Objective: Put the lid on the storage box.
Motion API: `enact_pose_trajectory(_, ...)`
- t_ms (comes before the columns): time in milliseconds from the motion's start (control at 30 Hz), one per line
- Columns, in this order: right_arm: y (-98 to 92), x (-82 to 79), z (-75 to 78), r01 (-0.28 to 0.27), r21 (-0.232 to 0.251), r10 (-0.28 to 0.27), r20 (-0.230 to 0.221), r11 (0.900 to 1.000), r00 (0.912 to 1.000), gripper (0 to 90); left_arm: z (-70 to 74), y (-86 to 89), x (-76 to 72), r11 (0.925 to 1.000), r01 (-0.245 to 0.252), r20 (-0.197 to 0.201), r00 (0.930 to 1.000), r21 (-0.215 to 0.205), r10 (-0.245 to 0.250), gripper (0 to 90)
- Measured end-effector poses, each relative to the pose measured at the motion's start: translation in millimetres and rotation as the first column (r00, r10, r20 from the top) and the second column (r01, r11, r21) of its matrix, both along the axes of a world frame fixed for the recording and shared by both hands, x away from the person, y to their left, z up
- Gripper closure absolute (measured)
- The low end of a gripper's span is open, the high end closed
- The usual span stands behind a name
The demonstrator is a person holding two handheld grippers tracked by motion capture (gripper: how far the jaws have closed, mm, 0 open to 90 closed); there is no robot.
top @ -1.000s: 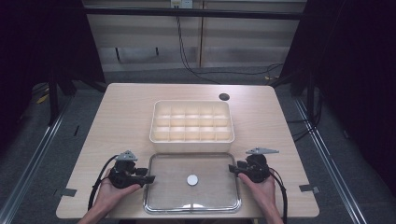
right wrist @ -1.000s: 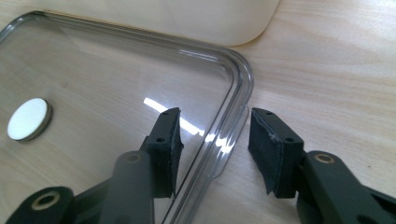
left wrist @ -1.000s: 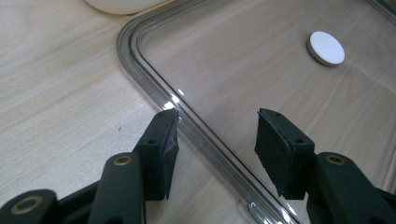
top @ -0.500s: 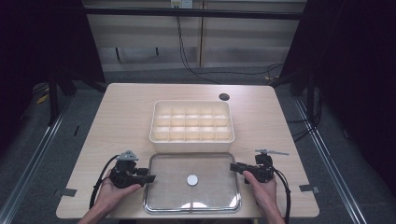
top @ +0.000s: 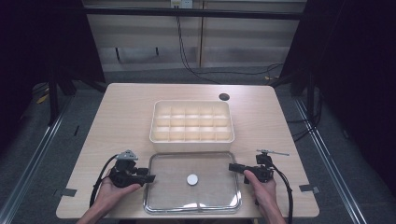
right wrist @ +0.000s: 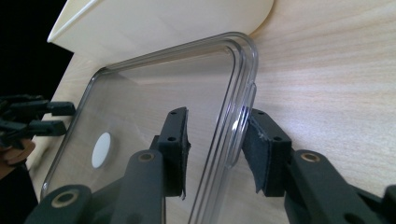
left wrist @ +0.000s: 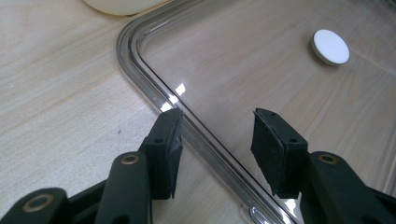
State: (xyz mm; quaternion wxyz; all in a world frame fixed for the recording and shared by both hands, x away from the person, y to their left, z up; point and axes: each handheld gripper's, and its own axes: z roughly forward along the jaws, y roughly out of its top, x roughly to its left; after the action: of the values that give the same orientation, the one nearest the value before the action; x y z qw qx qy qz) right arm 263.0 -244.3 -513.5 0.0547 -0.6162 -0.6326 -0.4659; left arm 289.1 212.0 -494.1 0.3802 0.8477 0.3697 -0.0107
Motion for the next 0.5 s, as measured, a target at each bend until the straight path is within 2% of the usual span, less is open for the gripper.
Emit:
enact_pose_trajectory(133,-1.2,-0.5,0.0,-0.026,0.007,0.026,0.001,1.000,0.9997,62.2,-0.1,0.5,0.3,0.9999,-0.010,0.005,0.9999,0.000,0.010,52.4)
enact_pose_trajectory(167,-1.6,-0.6,0.3,-0.041,0.027,0.041,0.002,0.999,0.9991,63.5,-0.1,1.7,0.9,0.9999,-0.015,0.005,0.9999,0.002,0.015,52.3)
enact_pose_trajectory(200,-1.6,-0.6,0.3,-0.041,0.027,0.041,0.002,0.999,0.9991,63.5,-0.1,1.7,0.9,0.9999,-0.015,0.005,0.9999,0.002,0.015,52.3)
enact_pose_trajectory(233,-2.5,-1.0,0.3,-0.057,0.081,0.056,0.014,0.995,0.9983,63.8,-0.1,2.0,1.0,0.9999,-0.014,0.005,0.9999,0.003,0.014,52.3)
enact_pose_trajectory(267,-2.5,-1.0,0.3,-0.057,0.081,0.056,0.014,0.995,0.9983,63.8,-0.1,2.0,1.0,0.9999,-0.014,0.005,0.9999,0.003,0.014,52.3)
enact_pose_trajectory(300,-1.8,-1.1,1.1,-0.075,0.104,0.073,0.028,0.992,0.9970,64.8,0.1,1.4,0.4,0.9998,-0.015,0.012,0.9998,0.010,0.015,52.3)
enact_pose_trajectory(367,-1.0,-1.7,1.7,-0.072,0.101,0.068,0.036,0.992,0.9970,67.3,0.0,1.4,0.3,0.9998,-0.016,0.012,0.9998,0.009,0.015,52.3)
enact_pose_trajectory(500,0.3,-1.0,2.0,-0.091,0.082,0.089,0.032,0.992,0.9956,65.1,-0.3,1.7,1.3,0.9998,-0.022,0.010,0.9997,0.004,0.022,52.3)
